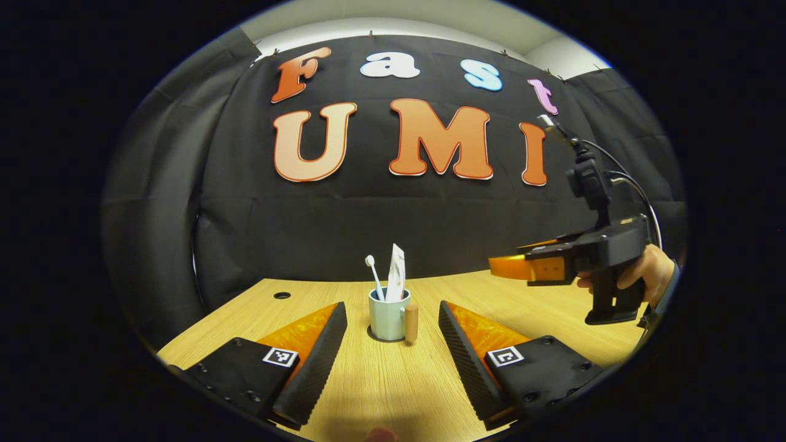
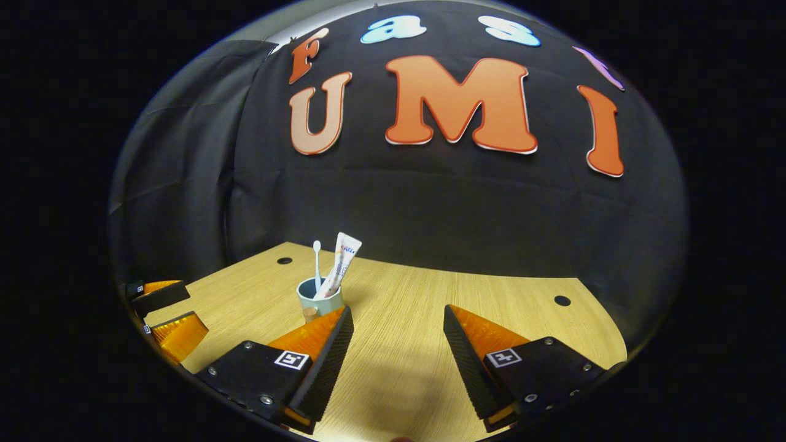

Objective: Put the toothbrush and toothpaste on the desktop into the cup, then pick up the cup and place it on the coaster on the desktop.

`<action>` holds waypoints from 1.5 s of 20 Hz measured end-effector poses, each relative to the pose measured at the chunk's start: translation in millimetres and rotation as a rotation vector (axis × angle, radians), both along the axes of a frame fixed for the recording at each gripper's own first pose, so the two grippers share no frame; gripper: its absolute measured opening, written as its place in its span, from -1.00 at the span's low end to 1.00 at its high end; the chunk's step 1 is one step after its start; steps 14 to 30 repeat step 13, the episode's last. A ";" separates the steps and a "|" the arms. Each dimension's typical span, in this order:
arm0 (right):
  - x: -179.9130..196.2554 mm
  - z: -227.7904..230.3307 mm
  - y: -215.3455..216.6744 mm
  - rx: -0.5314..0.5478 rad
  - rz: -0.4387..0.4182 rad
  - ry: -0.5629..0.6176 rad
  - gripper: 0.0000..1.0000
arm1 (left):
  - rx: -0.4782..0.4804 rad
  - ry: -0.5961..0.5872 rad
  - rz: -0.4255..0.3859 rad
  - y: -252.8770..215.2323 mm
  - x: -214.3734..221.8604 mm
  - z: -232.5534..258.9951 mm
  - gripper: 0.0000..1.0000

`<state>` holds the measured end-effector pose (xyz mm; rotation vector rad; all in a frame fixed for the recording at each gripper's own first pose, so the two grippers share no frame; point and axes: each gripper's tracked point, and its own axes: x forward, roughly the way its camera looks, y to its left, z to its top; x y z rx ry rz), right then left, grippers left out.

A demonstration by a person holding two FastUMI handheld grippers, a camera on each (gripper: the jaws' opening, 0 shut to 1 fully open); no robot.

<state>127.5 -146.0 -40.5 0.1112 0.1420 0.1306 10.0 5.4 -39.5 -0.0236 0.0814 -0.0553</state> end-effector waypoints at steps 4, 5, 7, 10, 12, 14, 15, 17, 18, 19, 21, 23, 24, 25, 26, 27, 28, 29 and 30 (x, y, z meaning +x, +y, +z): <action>-19.7 14.4 -12.5 0.009 -0.045 -0.098 0.78 | 0.009 -0.055 0.015 0.1 -1.5 19.0 0.92; -25.8 14.1 -17.2 0.005 -0.062 -0.105 0.77 | 0.012 -0.068 0.021 0.0 -2.5 22.9 0.93; -35.9 18.0 -18.9 0.013 -0.074 -0.144 0.79 | 0.011 -0.092 0.042 2.1 -5.3 29.8 0.93; -51.9 14.5 -27.0 0.020 -0.109 -0.176 0.78 | 0.001 -0.127 0.055 3.3 -9.2 37.9 0.93; -58.7 13.0 -35.6 0.032 -0.136 -0.193 0.80 | -0.007 -0.145 0.062 3.8 -11.7 41.5 0.94; -62.9 12.0 -39.1 0.038 -0.145 -0.205 0.81 | -0.010 -0.153 0.069 4.8 -12.2 42.2 0.94; -62.9 12.0 -39.1 0.038 -0.145 -0.205 0.81 | -0.010 -0.153 0.069 4.8 -12.2 42.2 0.94; -62.9 12.0 -39.1 0.038 -0.145 -0.205 0.81 | -0.010 -0.153 0.069 4.8 -12.2 42.2 0.94; -62.9 12.0 -39.1 0.038 -0.145 -0.205 0.81 | -0.010 -0.153 0.069 4.8 -12.2 42.2 0.94; -62.9 12.0 -39.1 0.038 -0.145 -0.205 0.81 | -0.010 -0.153 0.069 4.8 -12.2 42.2 0.94; -62.9 12.0 -39.1 0.038 -0.145 -0.205 0.81 | -0.010 -0.153 0.069 4.8 -12.2 42.2 0.94; -62.9 12.0 -39.1 0.038 -0.145 -0.205 0.81 | -0.010 -0.153 0.069 4.8 -12.2 42.2 0.94; -62.9 12.0 -39.1 0.038 -0.145 -0.205 0.81 | -0.010 -0.153 0.069 4.8 -12.2 42.2 0.94; -62.9 12.0 -39.1 0.038 -0.145 -0.205 0.81 | -0.010 -0.153 0.069 4.8 -12.2 42.2 0.94; -62.9 12.0 -39.1 0.038 -0.145 -0.205 0.81 | -0.010 -0.153 0.069 4.8 -12.2 42.2 0.94; -62.9 12.0 -39.1 0.038 -0.145 -0.205 0.81 | -0.010 -0.153 0.069 4.8 -12.2 42.2 0.94; -62.9 12.0 -39.1 0.038 -0.145 -0.205 0.81 | -0.010 -0.153 0.069 4.8 -12.2 42.2 0.94; -62.9 12.0 -39.1 0.038 -0.145 -0.205 0.81 | -0.010 -0.153 0.069 4.8 -12.2 42.2 0.94; -62.9 12.0 -39.1 0.038 -0.145 -0.205 0.81 | -0.010 -0.153 0.069 4.8 -12.2 42.2 0.94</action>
